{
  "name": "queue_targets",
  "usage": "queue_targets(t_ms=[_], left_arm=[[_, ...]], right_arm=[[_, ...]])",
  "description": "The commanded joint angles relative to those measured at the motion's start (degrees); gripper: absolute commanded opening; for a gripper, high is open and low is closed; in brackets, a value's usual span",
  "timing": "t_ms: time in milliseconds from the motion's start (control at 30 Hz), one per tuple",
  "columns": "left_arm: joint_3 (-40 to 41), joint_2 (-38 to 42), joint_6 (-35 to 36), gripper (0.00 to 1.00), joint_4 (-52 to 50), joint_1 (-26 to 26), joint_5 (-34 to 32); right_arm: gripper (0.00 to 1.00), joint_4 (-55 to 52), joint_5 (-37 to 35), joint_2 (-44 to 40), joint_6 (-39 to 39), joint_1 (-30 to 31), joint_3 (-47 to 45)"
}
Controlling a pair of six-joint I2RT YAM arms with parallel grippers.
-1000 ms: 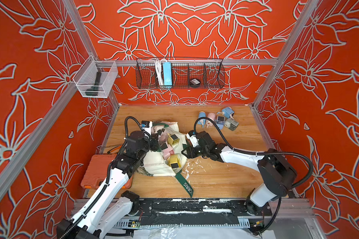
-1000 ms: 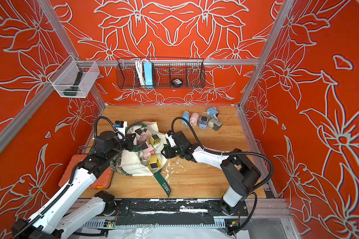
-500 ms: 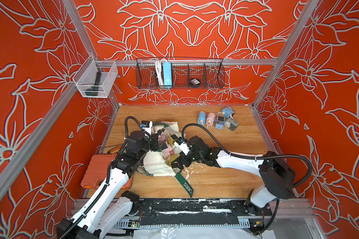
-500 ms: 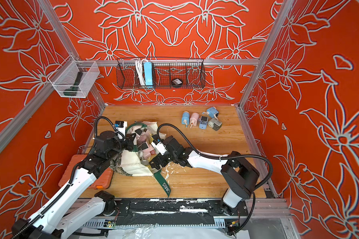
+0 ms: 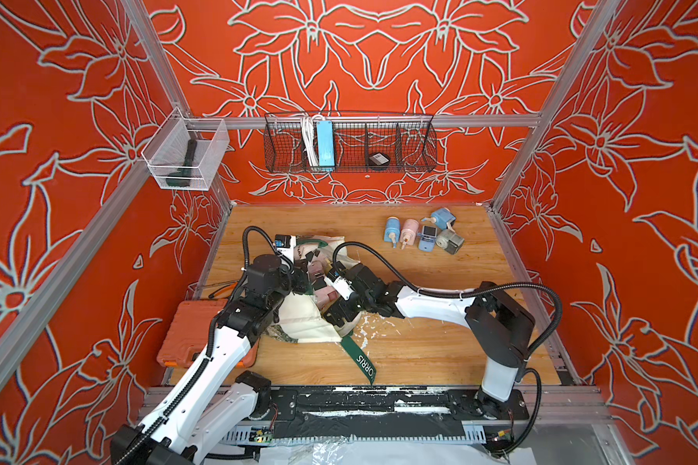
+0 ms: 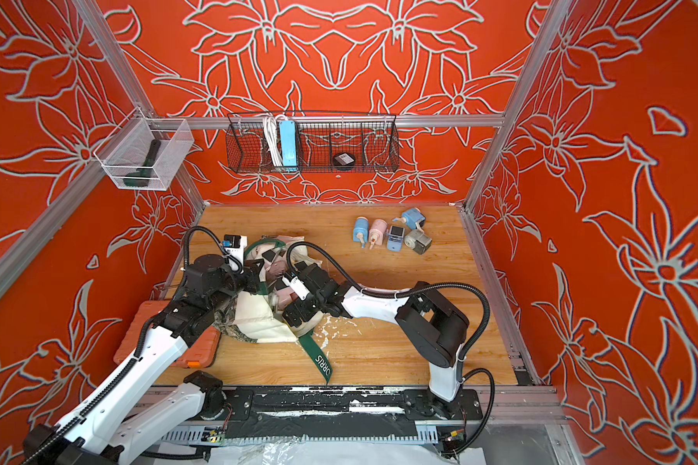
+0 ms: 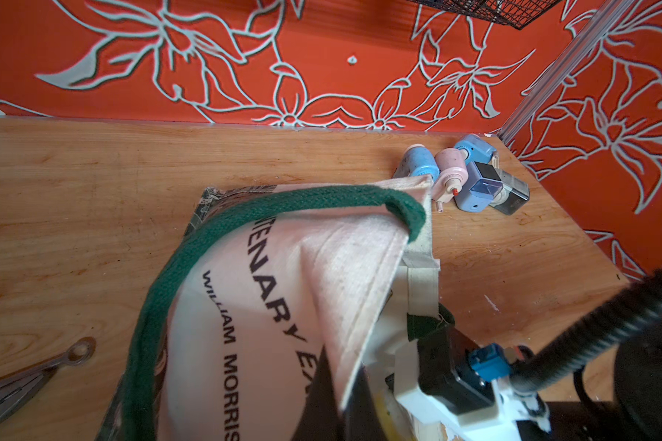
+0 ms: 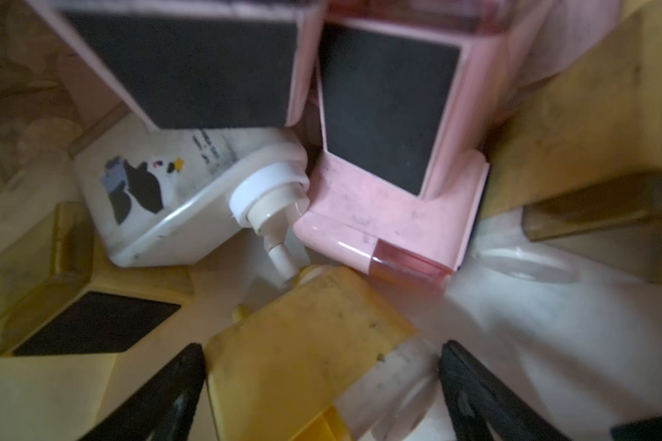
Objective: Take out the pencil sharpeners from the tote bags
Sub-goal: Pick up the pencil sharpener from the canvas bag.
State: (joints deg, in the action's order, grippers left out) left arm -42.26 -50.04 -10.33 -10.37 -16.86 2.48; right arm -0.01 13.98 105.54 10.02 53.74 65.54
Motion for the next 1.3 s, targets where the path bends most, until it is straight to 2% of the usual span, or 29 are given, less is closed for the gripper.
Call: queue_targets(t_ms=[0, 167, 533, 800, 867, 1033, 1267], left_arm=[[0.86, -0.23, -0.53, 0.00, -2.20, -0.28, 1.30], [0.86, -0.23, -0.51, 0.00, -2.20, -0.28, 1.38], [0.94, -0.23, -0.52, 0.00, -2.28, -0.28, 1.30], [0.89, -0.32, -0.50, 0.00, -2.29, -0.28, 1.39], [0.86, -0.30, -0.55, 0.00, -2.24, -0.25, 1.39], [0.86, -0.34, -0.58, 0.00, -2.29, -0.28, 1.44], [0.91, -0.23, -0.52, 0.00, -2.29, -0.28, 1.30]], right_arm=[[0.93, -5.41, -3.26, 3.47, -1.19, 0.32, -0.69], [0.99, -7.21, -10.79, 3.30, -1.93, 0.32, -1.12], [0.99, -13.17, -15.81, 6.30, 2.20, 0.32, 1.85], [0.99, -12.36, -12.30, 3.14, 3.76, 0.34, -0.75], [0.96, -11.39, -11.35, 2.03, 4.03, 0.32, -2.17], [0.82, -11.41, -9.85, -1.77, 3.78, 0.31, -3.44], [0.75, -12.11, -10.11, -10.09, 2.79, -0.27, -4.89]])
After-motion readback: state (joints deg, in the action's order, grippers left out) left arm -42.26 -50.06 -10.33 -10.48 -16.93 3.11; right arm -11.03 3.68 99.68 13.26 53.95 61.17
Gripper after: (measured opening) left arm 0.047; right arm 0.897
